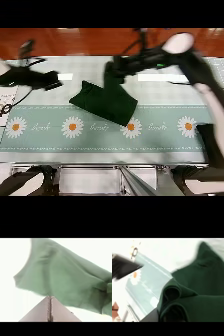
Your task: Fold the shirts.
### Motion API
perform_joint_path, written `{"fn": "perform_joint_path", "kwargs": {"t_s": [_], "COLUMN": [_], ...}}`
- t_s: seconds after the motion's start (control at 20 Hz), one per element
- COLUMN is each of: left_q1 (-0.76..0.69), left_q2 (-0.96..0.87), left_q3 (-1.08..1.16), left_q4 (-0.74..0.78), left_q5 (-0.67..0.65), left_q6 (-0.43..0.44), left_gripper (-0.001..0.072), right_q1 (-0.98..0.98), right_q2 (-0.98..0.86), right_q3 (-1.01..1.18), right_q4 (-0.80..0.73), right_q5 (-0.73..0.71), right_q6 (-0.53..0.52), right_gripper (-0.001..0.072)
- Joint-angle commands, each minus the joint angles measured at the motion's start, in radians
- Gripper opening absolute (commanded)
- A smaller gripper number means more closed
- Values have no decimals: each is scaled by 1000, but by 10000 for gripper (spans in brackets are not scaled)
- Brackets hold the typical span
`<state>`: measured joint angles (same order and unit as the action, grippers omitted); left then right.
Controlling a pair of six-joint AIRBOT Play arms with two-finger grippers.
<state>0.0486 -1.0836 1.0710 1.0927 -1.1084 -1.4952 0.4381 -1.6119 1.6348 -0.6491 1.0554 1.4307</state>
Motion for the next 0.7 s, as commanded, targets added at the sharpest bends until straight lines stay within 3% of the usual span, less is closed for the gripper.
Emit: {"fn": "perform_joint_path", "kwargs": {"t_s": [0.0, 0.05, 0.1, 0.15, 0.35, 0.45, 0.55, 0.65], "left_q1": [158, 158, 156, 154, 150, 151, 153, 152], "left_q2": [220, 245, 256, 254, 230, 229, 229, 229], "left_q3": [-185, -213, -238, -253, -262, -262, -262, -262], "left_q4": [3, 3, -9, -28, -45, -45, -45, -45], "left_q5": [18, 33, 51, 59, 110, 135, 140, 140], "left_q6": [22, 21, 21, 22, 22, 22, 22, 22], "left_gripper": [18, 19, 19, 19, 19, 19, 19, 19], "right_q1": [122, 138, 146, 150, 61, -46, -145, -200], "right_q2": [-294, -352, -392, -412, -359, -257, -98, 114], "right_q3": [198, 226, 234, 234, 234, 234, 231, 125], "right_q4": [102, 123, 146, 168, 163, 59, -287, -754], "right_q5": [-78, -89, -100, -89, 137, 326, 511, 564], "right_q6": [11, 13, 19, 21, 35, 53, 121, 196], "right_gripper": [19, 35, 258, 414, 411, 411, 411, 411]}}
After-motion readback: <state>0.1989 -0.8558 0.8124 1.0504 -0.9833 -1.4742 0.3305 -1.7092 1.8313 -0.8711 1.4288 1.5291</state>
